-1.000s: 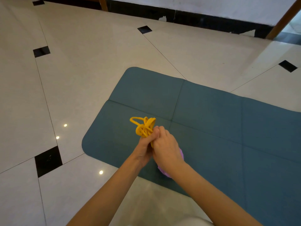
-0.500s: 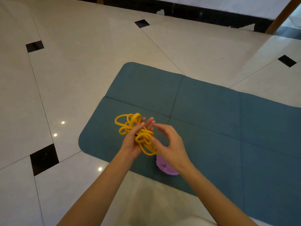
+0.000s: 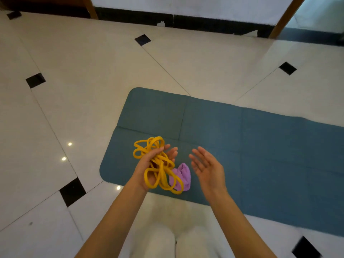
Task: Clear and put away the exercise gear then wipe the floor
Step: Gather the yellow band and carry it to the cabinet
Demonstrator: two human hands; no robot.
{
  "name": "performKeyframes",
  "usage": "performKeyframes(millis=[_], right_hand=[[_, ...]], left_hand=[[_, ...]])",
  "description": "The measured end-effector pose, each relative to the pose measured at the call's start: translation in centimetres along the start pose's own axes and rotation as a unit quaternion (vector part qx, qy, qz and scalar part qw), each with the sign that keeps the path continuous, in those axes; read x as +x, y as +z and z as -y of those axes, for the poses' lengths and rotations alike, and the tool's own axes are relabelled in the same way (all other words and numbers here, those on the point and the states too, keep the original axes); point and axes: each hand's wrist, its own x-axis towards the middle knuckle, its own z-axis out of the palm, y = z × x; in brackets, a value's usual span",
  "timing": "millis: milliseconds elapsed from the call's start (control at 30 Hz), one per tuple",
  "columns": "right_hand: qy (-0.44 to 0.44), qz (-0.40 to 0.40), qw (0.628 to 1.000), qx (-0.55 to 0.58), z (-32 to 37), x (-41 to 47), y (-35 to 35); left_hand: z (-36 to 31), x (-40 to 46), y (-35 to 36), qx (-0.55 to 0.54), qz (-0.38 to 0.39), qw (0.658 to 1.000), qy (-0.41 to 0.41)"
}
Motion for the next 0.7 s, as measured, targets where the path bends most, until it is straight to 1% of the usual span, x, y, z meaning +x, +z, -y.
performKeyframes(millis=[100, 267, 367, 433, 500, 567, 700], right_hand=[[0.010, 0.000, 1.000, 0.022, 4.9, -6.6, 0.6], [0.002, 0.005, 1.000, 0.000, 13.4, -18.3, 1.7], [0.020, 0.009, 0.999, 0.038, 18.8, -25.4, 1.8], [0.020, -0.001, 0.998, 0.066, 22.4, -30.2, 1.5], [-0.004, -0.014, 0.996, 0.083, 25.8, -34.8, 0.9], [-0.036, -0.029, 0.996, 0.076, 28.6, -39.0, 0.1], [-0.091, -0.068, 0.992, 0.046, 31.4, -45.7, -1.3]], left_hand=[[-1.8, -6.4, 5.3, 0.033, 0.024, 0.999, -0.018], [-3.9, -17.0, 14.0, 0.073, 0.048, 0.996, -0.037], [-5.2, -23.4, 18.6, 0.093, 0.059, 0.993, -0.040], [-6.1, -27.6, 21.5, 0.096, 0.069, 0.992, -0.040], [-6.9, -31.3, 24.0, 0.101, 0.078, 0.991, -0.034], [-7.4, -34.5, 26.3, 0.115, 0.086, 0.989, -0.028], [-7.5, -39.1, 29.9, 0.162, 0.111, 0.980, -0.030]])
